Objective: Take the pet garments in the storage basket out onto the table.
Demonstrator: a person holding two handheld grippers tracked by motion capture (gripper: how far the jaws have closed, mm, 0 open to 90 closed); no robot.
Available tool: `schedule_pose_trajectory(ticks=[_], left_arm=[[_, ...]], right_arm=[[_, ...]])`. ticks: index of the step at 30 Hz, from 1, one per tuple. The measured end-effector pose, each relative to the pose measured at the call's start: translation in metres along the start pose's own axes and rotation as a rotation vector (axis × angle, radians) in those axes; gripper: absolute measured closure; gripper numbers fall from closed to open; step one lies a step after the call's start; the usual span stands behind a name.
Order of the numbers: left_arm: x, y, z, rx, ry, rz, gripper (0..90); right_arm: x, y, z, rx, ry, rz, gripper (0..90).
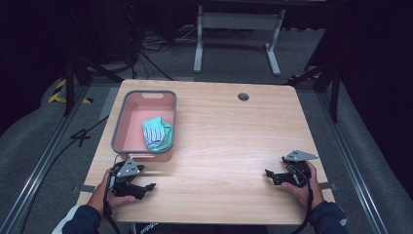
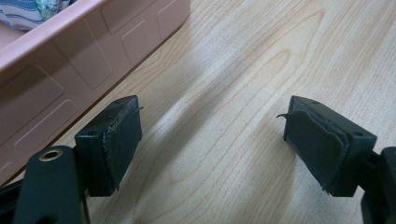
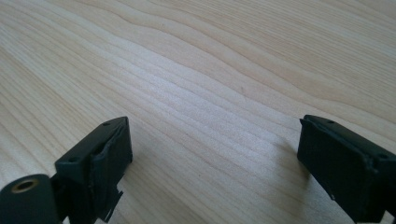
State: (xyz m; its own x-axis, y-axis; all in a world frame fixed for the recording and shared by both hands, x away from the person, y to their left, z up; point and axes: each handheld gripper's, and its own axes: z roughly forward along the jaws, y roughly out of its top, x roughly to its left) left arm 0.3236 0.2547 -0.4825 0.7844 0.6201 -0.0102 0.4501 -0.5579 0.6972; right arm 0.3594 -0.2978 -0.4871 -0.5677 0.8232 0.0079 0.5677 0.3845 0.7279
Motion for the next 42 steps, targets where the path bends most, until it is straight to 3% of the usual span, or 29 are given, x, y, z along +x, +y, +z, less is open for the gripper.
schedule_pose_trajectory(ticks=[14,17,21,29,36,42], left_arm=[[-0.001,0.000,0.000,0.003,0.006,-0.013,19.8],[-0.004,0.001,-0.003,0.029,0.021,-0.022,20.5],[-0.005,0.003,-0.006,0.037,0.006,-0.052,23.5],[-0.015,0.014,-0.023,-0.012,-0.039,-0.046,23.7],[-0.019,0.022,-0.035,-0.015,-0.032,-0.038,23.7],[-0.019,0.031,-0.053,-0.053,-0.016,-0.045,24.6]], right_arm=[[0.000,0.000,0.000,0.002,-0.006,0.000,10.4],[0.000,0.000,0.000,0.000,-0.005,0.003,10.5],[0.000,0.000,0.000,0.001,-0.005,0.004,10.4],[0.000,0.000,0.000,0.000,-0.005,0.003,10.4],[0.000,0.000,0.000,0.001,-0.005,0.004,10.4],[0.000,0.000,0.000,0.000,-0.005,0.003,10.4]])
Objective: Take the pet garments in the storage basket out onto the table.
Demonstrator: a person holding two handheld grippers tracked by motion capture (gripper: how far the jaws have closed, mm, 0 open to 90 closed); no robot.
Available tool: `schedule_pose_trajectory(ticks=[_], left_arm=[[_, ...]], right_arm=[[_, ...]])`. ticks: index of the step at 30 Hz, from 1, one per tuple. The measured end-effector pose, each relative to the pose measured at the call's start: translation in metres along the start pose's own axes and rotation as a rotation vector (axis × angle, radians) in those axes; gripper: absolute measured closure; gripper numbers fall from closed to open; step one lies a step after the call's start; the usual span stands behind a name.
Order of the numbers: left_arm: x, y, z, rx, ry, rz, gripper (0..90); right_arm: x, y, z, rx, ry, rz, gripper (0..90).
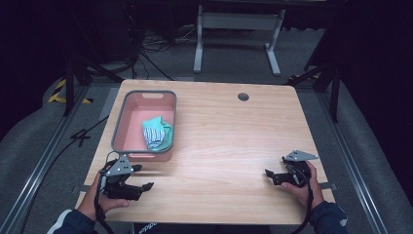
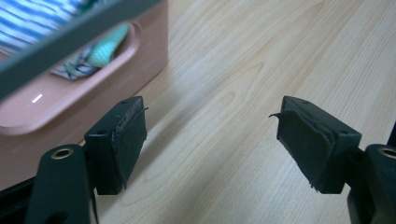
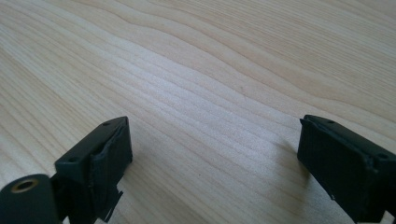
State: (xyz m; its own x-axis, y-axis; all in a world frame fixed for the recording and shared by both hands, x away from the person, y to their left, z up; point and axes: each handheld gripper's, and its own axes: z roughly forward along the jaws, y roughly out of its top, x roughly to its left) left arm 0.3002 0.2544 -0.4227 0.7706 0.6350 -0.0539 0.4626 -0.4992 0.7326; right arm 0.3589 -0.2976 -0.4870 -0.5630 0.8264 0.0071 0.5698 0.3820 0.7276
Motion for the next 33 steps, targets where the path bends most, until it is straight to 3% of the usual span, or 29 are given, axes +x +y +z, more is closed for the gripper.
schedule_pose_trajectory(ticks=[4,10,16,20,22,24,26,33], left_arm=[[0.002,0.007,-0.011,-0.040,0.003,-0.022,24.6],[0.004,0.019,-0.024,-0.051,0.044,-0.041,25.3],[0.017,0.045,-0.036,-0.034,0.083,-0.076,25.3],[0.029,0.060,-0.034,-0.017,0.078,-0.109,25.8],[0.036,0.069,-0.032,0.018,0.097,-0.121,25.8],[0.044,0.077,-0.028,0.039,0.072,-0.131,25.8],[0.049,0.085,-0.022,0.093,0.092,-0.133,25.4],[0.078,0.109,0.005,0.214,0.098,-0.199,24.8]], right_arm=[[0.000,0.000,0.000,0.000,0.000,0.000,10.4],[0.000,0.000,0.000,0.000,0.000,0.000,10.4],[0.000,0.000,0.000,0.000,0.000,0.001,10.4],[0.000,0.000,0.000,0.000,0.000,0.000,10.4],[0.000,0.000,0.000,0.000,0.000,0.000,10.4],[0.000,0.000,0.000,0.000,0.000,0.000,10.4],[0.000,0.000,0.000,0.000,0.000,0.000,10.4],[0.000,0.000,0.000,0.000,0.001,-0.001,10.4]])
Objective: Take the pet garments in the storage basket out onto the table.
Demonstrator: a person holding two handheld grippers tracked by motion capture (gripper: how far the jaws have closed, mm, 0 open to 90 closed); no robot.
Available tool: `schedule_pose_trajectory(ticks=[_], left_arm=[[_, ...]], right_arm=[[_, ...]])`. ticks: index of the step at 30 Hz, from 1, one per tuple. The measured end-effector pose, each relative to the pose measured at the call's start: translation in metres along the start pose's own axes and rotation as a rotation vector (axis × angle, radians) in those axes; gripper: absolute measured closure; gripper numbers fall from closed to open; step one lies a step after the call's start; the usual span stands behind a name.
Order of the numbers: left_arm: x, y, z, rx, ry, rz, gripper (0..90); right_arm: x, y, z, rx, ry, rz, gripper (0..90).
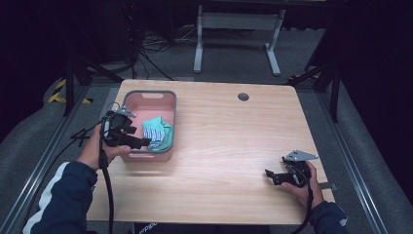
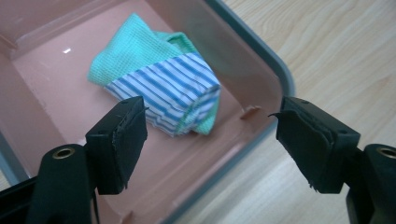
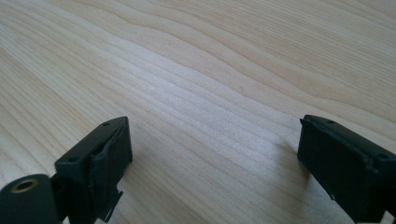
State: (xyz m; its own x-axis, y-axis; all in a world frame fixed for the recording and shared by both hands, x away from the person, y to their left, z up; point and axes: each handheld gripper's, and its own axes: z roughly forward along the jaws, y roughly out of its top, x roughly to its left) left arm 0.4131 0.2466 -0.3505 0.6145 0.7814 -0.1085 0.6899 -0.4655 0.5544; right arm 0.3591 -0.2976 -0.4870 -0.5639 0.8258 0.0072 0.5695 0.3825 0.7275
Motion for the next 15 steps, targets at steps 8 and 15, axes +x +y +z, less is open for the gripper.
schedule_pose_trajectory(ticks=[8,15], left_arm=[[0.019,0.024,0.034,0.116,0.021,-0.095,23.7],[0.028,0.041,0.068,0.231,0.054,-0.147,21.2]], right_arm=[[0.000,0.000,0.000,0.000,0.000,0.000,10.4],[0.000,0.000,0.000,0.000,0.001,-0.001,10.4]])
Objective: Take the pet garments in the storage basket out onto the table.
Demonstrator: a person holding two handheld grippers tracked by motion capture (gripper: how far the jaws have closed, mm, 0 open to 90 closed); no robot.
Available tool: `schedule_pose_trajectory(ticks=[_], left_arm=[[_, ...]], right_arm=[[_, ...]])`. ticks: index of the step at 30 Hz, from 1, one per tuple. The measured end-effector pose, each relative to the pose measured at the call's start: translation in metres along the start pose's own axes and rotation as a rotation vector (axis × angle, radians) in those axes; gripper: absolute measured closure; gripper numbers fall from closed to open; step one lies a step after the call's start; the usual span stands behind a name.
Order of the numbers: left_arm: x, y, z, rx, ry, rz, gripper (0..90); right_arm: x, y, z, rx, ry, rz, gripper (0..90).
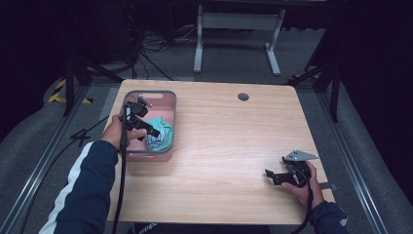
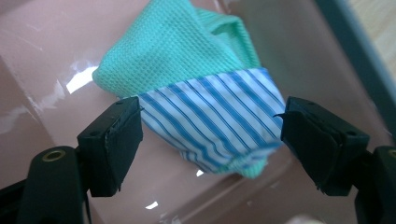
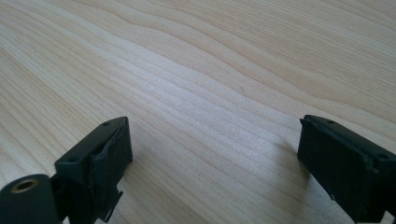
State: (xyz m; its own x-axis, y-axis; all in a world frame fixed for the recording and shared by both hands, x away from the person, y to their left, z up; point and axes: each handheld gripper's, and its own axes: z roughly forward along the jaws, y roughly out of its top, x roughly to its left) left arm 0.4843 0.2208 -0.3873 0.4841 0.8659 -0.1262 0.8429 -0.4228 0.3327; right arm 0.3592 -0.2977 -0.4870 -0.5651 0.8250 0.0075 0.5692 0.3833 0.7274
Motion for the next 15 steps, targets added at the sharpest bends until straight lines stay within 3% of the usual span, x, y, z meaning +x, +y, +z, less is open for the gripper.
schedule_pose_trajectory(ticks=[3,9,13,15], left_arm=[[0.003,0.008,0.011,0.022,0.040,-0.069,20.4],[0.001,0.017,0.022,0.031,0.029,-0.109,17.1],[0.000,0.023,0.027,0.037,0.049,-0.141,15.8],[-0.002,0.025,0.033,0.062,0.078,-0.156,15.6]], right_arm=[[0.000,0.000,0.000,0.000,0.000,0.000,10.4],[0.000,0.000,0.000,0.000,0.001,-0.001,10.4],[0.000,0.000,0.000,0.001,0.002,-0.005,10.4],[0.000,0.000,0.000,0.001,0.002,-0.005,10.4]])
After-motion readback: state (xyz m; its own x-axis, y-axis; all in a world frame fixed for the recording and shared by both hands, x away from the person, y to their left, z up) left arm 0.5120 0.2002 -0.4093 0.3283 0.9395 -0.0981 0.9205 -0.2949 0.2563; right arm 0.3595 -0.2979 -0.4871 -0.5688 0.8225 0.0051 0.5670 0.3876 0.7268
